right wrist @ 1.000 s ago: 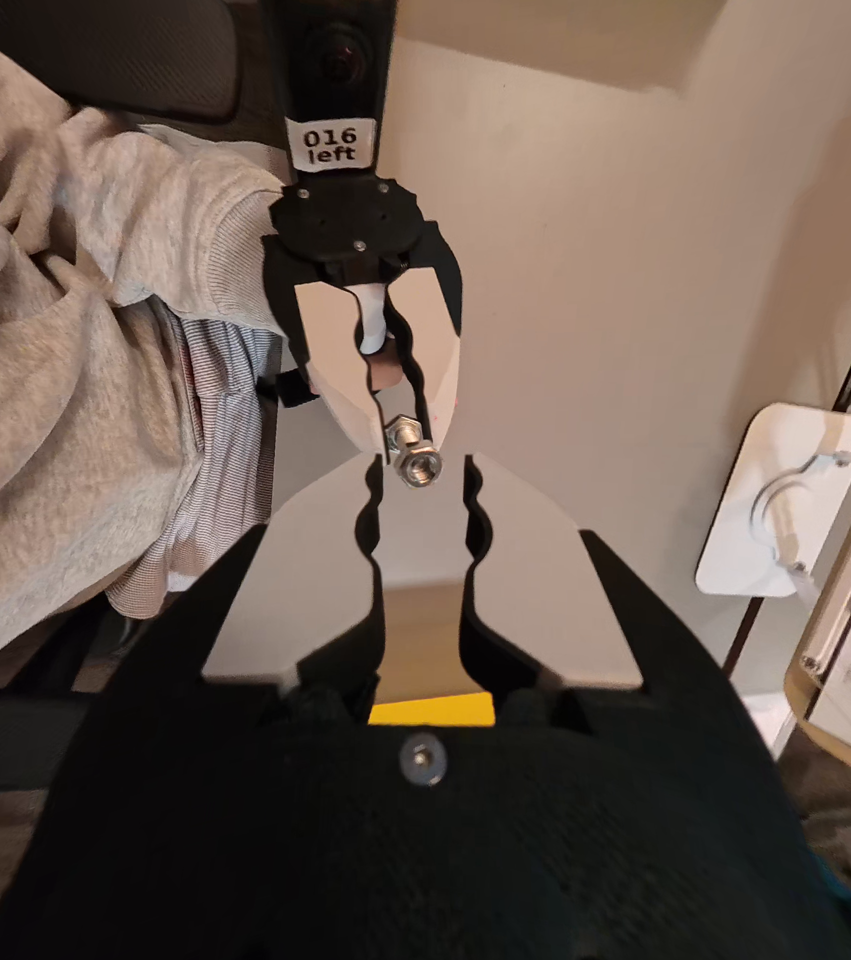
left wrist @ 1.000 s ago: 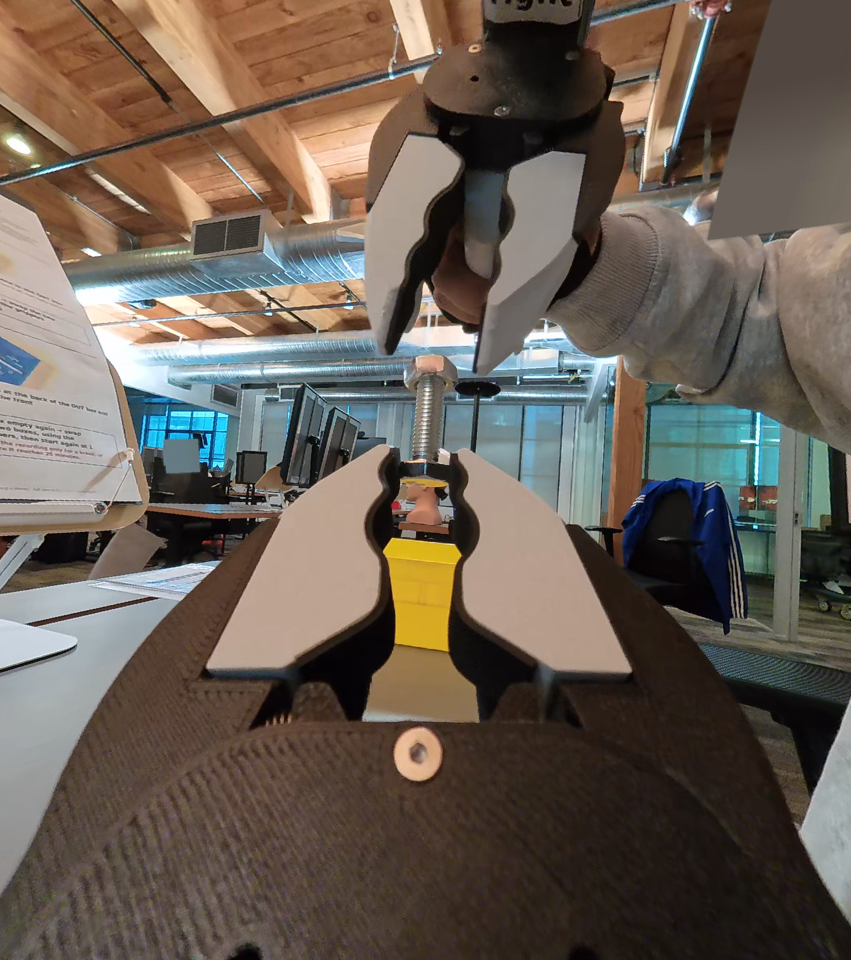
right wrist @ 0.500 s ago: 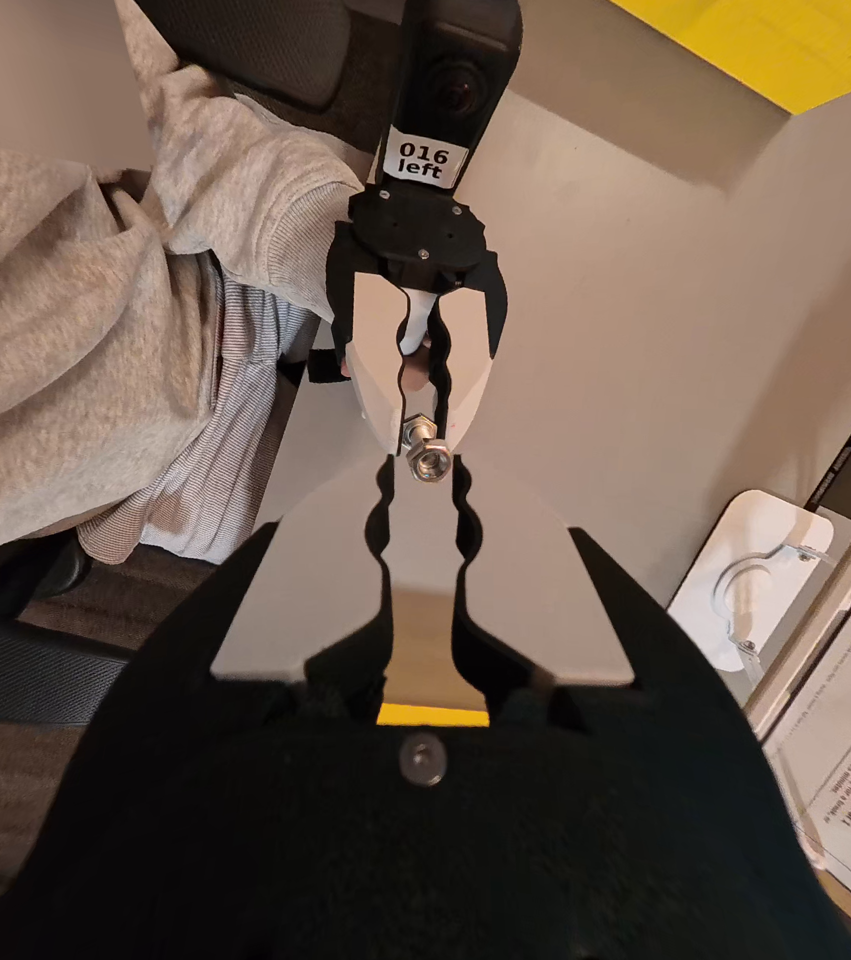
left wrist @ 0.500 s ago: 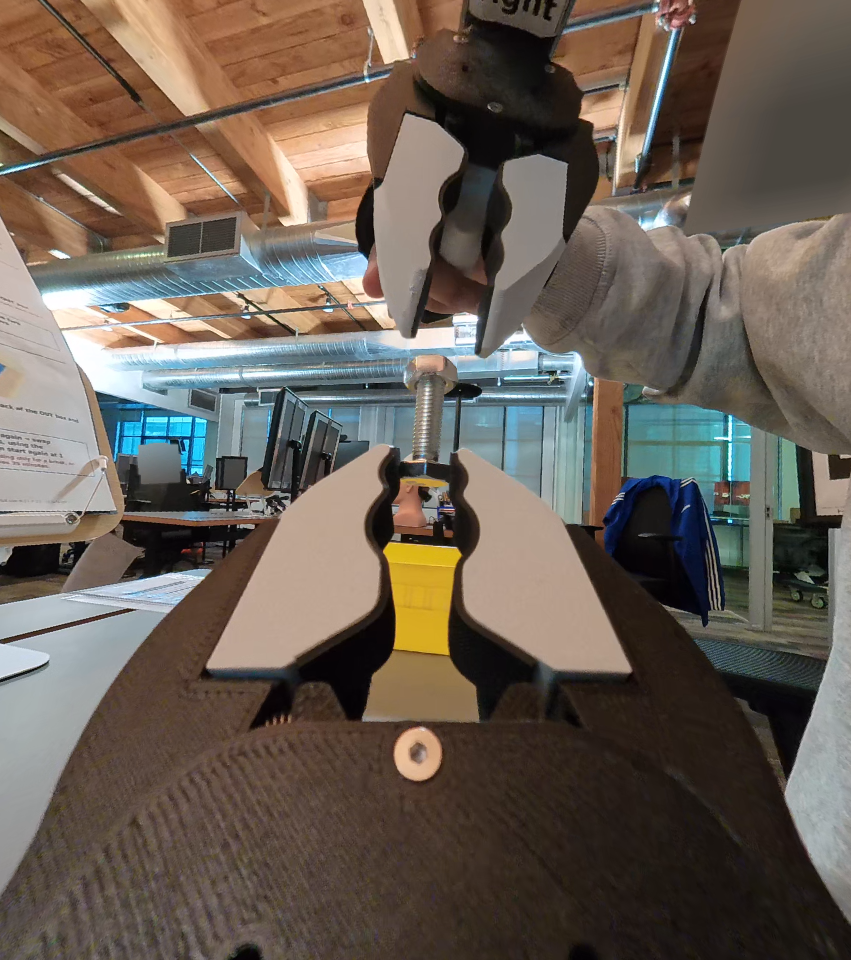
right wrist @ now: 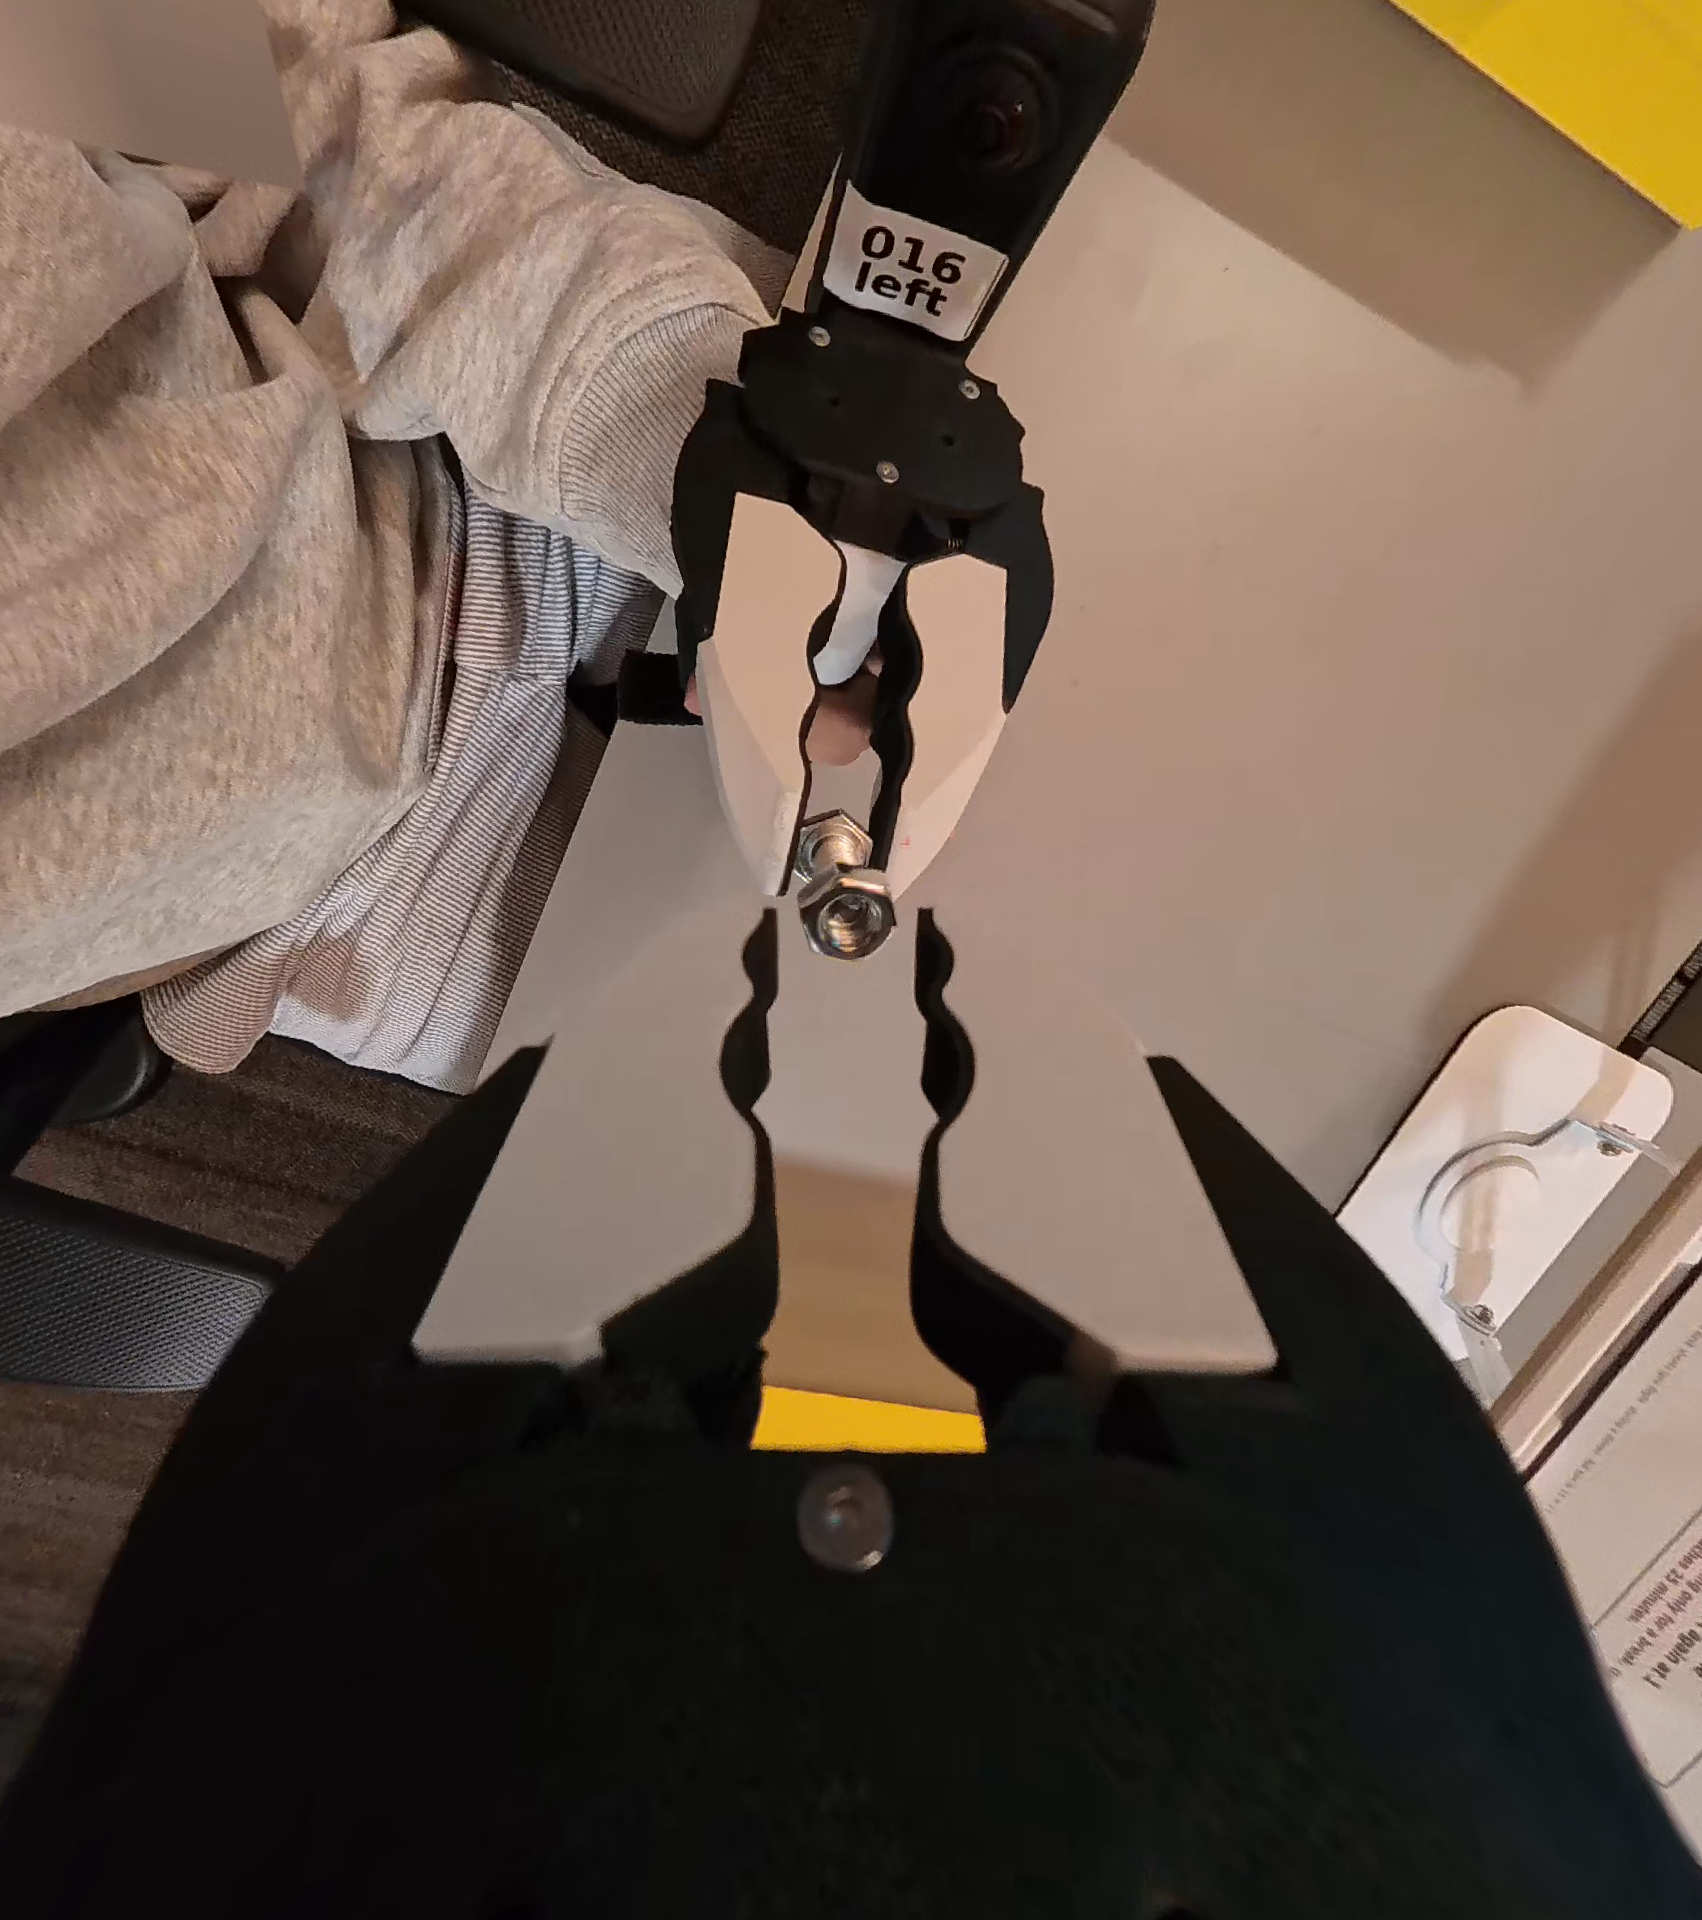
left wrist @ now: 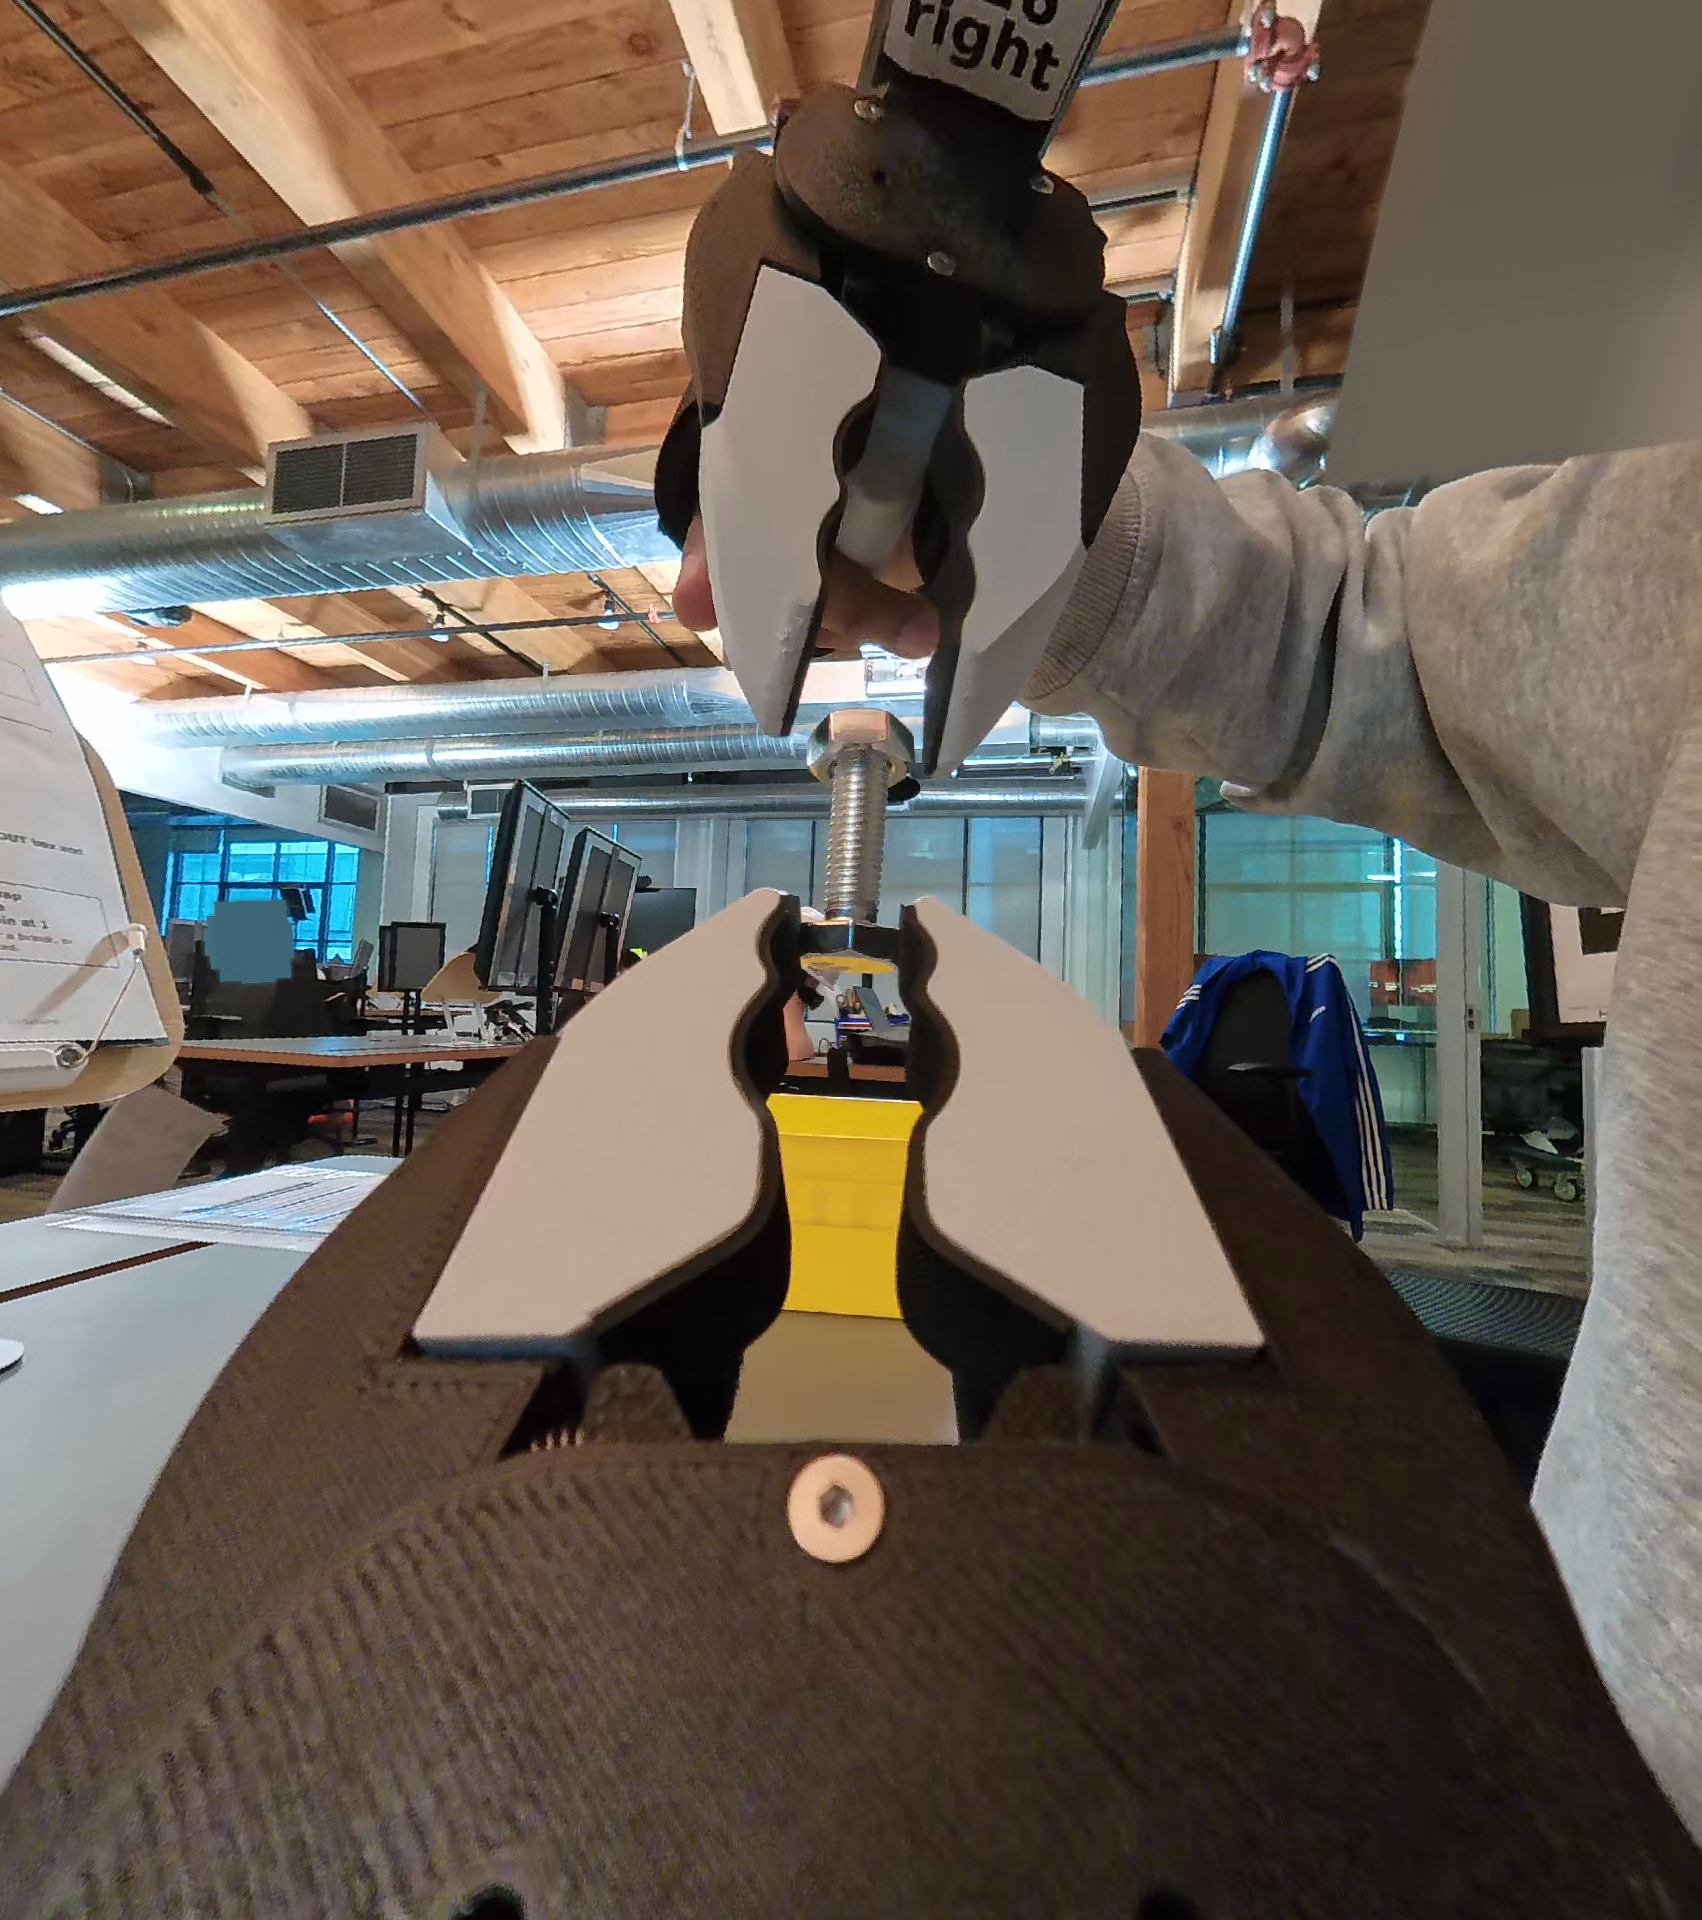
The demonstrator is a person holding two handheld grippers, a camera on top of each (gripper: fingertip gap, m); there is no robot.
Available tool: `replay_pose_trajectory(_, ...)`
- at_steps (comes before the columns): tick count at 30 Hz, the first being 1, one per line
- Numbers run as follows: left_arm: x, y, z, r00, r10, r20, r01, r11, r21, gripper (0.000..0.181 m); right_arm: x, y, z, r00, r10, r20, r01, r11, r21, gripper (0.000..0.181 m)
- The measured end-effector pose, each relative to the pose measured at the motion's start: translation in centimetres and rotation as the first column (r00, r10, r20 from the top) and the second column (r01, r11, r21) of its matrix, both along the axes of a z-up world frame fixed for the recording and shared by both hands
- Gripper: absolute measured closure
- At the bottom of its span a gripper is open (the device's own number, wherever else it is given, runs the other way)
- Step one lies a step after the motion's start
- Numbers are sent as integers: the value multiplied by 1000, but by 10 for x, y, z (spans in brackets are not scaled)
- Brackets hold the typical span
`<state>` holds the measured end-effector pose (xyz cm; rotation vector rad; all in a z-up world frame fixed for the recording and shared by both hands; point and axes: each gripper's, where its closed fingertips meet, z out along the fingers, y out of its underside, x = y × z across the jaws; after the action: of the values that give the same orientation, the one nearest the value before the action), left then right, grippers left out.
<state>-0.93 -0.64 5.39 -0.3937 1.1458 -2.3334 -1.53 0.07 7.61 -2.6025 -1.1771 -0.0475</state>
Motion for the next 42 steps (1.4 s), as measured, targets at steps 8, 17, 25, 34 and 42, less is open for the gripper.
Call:
replay_pose_trajectory(8,0,-1,0,1000,-1,0,1,1000,3,162,0,0,-2,1000,14,15,-14,1000,-11,162)
replay_pose_trajectory(17,5,-1,-3,999,43,-13,-43,999,24,162,6,-2,-5,996,-71,46,73,997,-41,163)
replay_pose_trajectory(25,16,0,-8,990,137,-39,-134,989,68,162,18,-2,-10,960,-278,29,279,958,-68,164)
replay_pose_trajectory(34,22,-9,-16,981,190,-38,-182,972,150,162,24,-13,-18,885,-461,58,464,870,-166,164)
replay_pose_trajectory(42,21,-4,-13,983,180,-43,-174,978,114,162,24,-8,-16,799,-600,-40,582,788,-200,163)
